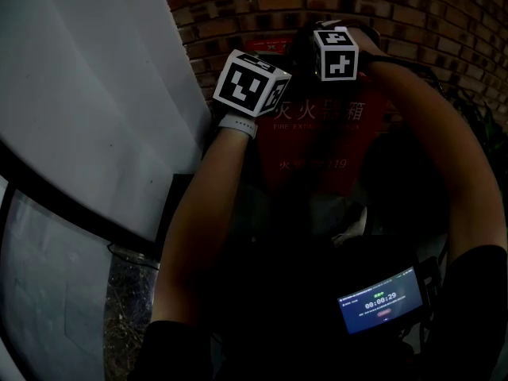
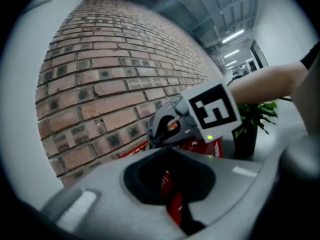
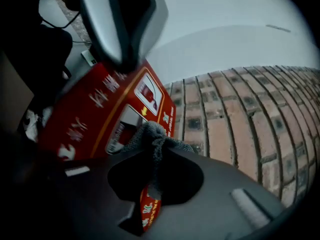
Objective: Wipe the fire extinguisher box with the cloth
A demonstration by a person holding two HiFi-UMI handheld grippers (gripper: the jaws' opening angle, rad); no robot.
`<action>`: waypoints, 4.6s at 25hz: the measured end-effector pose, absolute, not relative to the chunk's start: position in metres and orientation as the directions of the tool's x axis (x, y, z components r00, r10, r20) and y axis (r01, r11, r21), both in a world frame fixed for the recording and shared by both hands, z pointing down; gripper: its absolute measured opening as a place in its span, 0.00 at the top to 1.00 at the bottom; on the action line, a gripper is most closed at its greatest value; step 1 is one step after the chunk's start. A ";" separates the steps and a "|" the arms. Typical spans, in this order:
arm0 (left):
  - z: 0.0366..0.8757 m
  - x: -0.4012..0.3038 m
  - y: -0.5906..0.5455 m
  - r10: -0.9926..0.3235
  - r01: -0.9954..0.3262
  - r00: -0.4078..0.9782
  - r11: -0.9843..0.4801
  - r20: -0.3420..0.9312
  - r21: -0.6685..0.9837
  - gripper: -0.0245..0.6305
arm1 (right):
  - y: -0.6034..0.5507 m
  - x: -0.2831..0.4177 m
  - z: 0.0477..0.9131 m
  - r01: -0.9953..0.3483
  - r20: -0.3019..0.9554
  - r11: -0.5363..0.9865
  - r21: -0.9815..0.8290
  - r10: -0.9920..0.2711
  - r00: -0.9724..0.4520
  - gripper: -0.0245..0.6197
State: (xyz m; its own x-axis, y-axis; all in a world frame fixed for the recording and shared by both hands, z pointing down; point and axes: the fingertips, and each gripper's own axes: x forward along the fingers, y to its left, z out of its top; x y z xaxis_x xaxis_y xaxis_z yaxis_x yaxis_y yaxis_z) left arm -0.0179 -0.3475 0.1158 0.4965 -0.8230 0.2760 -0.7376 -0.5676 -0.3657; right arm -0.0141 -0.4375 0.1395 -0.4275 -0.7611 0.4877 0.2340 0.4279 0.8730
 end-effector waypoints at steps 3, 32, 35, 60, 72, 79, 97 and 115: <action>0.115 -0.019 -0.347 -0.828 -0.745 0.481 -0.560 0.289 -0.362 0.96 | -0.407 -0.015 0.142 0.262 0.507 0.435 0.862 -0.733 -0.453 0.92; 0.093 0.016 -0.360 -0.839 -0.642 0.454 -0.541 0.299 -0.543 0.96 | -0.494 0.084 0.112 0.058 0.423 0.427 0.902 -0.851 -0.313 0.91; 0.091 0.020 -0.368 -0.846 -0.611 0.445 -0.528 0.296 -0.590 0.96 | -0.508 0.084 0.124 0.095 0.438 0.429 0.898 -0.854 -0.283 0.91; 0.109 0.061 -0.344 -0.831 -0.592 0.440 -0.553 0.340 -0.587 0.96 | -0.359 0.077 0.143 0.234 0.526 0.473 0.850 -0.725 -0.445 0.92; 0.105 0.088 -0.329 -0.797 -0.600 0.502 -0.601 0.337 -0.528 0.96 | -0.361 0.114 0.130 0.165 0.495 0.475 0.864 -0.743 -0.451 0.92; 0.102 0.100 -0.337 -0.765 -0.575 0.551 -0.638 0.334 -0.512 0.96 | -0.430 0.174 0.097 0.033 0.400 0.416 0.909 -0.847 -0.351 0.92; 0.105 0.107 -0.374 -0.800 -0.525 0.525 -0.573 0.289 -0.629 0.96 | -0.495 0.153 0.136 0.196 0.459 0.416 0.888 -0.829 -0.318 0.92; 0.133 0.120 -0.306 -0.775 -0.545 0.557 -0.612 0.298 -0.574 0.96 | -0.356 0.154 0.147 0.241 0.564 0.510 0.826 -0.726 -0.394 0.92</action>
State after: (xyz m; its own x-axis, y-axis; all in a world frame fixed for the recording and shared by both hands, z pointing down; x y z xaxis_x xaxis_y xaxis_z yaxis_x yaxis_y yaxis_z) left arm 0.1197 -0.3057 0.1330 0.5566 -0.7753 0.2983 -0.5446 -0.6117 -0.5737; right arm 0.1536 -0.3562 0.1470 -0.3942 -0.7259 0.5637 0.2411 0.5102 0.8256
